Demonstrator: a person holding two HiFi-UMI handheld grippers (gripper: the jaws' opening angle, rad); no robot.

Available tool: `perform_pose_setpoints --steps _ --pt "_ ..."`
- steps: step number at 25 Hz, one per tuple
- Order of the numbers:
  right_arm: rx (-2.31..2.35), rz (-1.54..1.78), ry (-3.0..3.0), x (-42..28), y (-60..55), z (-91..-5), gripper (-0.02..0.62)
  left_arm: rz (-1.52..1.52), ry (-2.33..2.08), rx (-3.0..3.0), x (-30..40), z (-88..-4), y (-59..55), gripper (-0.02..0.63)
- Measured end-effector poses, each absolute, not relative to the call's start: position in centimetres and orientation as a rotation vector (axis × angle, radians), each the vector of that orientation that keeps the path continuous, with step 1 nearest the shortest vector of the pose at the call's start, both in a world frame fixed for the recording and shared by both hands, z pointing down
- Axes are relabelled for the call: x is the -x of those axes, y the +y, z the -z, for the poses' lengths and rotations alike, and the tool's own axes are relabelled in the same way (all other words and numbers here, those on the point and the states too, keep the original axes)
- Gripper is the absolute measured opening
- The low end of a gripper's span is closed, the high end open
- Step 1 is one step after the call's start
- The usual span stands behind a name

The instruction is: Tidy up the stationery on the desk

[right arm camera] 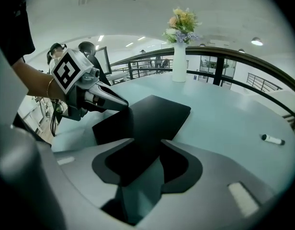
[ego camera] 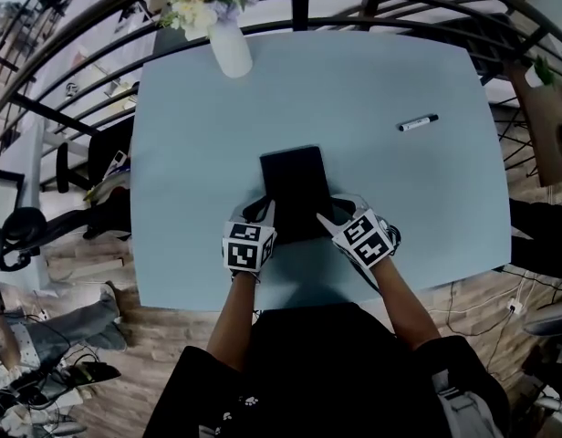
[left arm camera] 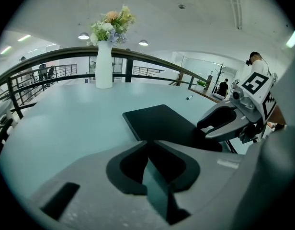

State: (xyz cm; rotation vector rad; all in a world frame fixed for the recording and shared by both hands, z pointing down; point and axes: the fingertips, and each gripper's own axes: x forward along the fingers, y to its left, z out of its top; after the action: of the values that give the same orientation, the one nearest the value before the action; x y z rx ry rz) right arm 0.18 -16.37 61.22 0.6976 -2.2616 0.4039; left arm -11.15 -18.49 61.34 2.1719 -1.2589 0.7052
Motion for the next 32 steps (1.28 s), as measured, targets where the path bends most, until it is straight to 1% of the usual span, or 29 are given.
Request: perform_pose_setpoints --steps 6,15,32 --pt "-0.738 -0.434 -2.249 -0.1 -15.2 -61.3 0.164 -0.713 -1.249 -2.182 11.2 -61.3 -18.3 0.015" --pt "-0.741 -0.452 -2.274 -0.2 -14.7 -61.2 0.183 -0.709 -1.250 -2.187 11.1 -61.3 -18.2 0.012" --pt "-0.780 -0.412 -2.308 0.2 -14.6 -60.9 0.181 -0.675 -1.266 -2.173 11.5 -61.1 -17.4 0.002"
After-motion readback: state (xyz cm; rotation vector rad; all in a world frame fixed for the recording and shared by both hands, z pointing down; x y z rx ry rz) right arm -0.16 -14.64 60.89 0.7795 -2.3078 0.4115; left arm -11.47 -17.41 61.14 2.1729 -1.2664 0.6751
